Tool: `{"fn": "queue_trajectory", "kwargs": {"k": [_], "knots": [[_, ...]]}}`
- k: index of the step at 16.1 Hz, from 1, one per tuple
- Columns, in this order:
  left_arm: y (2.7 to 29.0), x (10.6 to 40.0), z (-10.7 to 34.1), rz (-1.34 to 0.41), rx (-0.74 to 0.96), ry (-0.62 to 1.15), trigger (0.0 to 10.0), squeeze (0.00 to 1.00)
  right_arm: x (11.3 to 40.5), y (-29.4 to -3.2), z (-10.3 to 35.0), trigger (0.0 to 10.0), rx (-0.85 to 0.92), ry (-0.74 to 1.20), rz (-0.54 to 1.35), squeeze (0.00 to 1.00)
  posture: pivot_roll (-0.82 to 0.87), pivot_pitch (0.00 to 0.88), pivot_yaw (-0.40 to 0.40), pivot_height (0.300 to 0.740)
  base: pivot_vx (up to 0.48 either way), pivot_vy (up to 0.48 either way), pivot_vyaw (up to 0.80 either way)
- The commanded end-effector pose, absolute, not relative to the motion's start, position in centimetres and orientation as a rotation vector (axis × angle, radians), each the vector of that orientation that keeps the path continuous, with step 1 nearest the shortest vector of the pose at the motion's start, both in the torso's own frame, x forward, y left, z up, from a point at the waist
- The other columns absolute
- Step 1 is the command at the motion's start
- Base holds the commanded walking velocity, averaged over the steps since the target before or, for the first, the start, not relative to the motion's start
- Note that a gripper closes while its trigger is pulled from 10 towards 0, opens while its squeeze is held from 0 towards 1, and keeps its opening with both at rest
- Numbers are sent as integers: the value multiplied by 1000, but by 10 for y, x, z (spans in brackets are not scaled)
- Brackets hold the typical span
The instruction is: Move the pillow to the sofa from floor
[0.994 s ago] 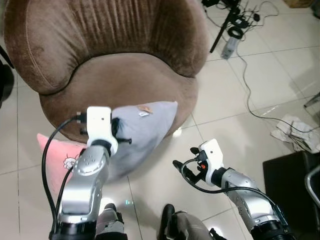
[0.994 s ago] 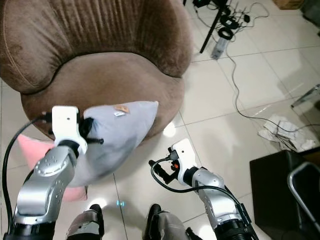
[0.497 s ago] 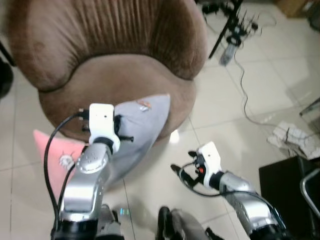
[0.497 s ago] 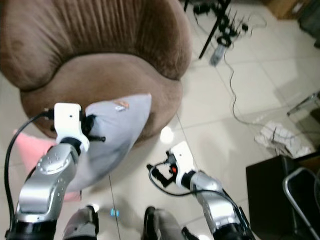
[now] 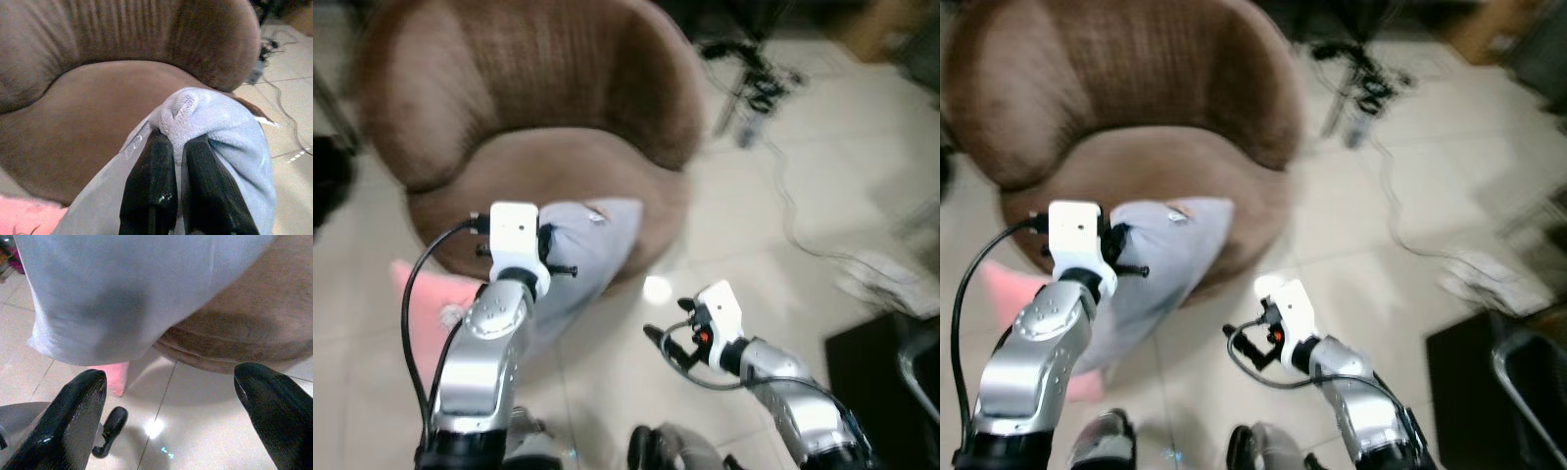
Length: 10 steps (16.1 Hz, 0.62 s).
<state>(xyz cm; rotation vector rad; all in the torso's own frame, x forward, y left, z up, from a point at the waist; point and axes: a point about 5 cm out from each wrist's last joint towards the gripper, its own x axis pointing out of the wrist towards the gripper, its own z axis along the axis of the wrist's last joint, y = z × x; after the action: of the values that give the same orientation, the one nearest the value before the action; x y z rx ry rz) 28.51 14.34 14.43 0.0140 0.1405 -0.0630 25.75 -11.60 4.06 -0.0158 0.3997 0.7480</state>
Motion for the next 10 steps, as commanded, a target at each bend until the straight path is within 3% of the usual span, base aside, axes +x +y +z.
{"fn": "queue_trajectory", "kwargs": {"k": [1, 10], "knots": [[137, 285, 153, -89, 23, 96, 0, 0, 256, -119, 38, 10000, -23, 410, 736, 0, 79, 257, -162, 740, 469, 0, 0], [138, 288, 154, -84, 54, 101, 0, 0, 250, -113, 33, 10000, -23, 417, 761, 0, 83, 249, -153, 740, 474, 0, 0]]}}
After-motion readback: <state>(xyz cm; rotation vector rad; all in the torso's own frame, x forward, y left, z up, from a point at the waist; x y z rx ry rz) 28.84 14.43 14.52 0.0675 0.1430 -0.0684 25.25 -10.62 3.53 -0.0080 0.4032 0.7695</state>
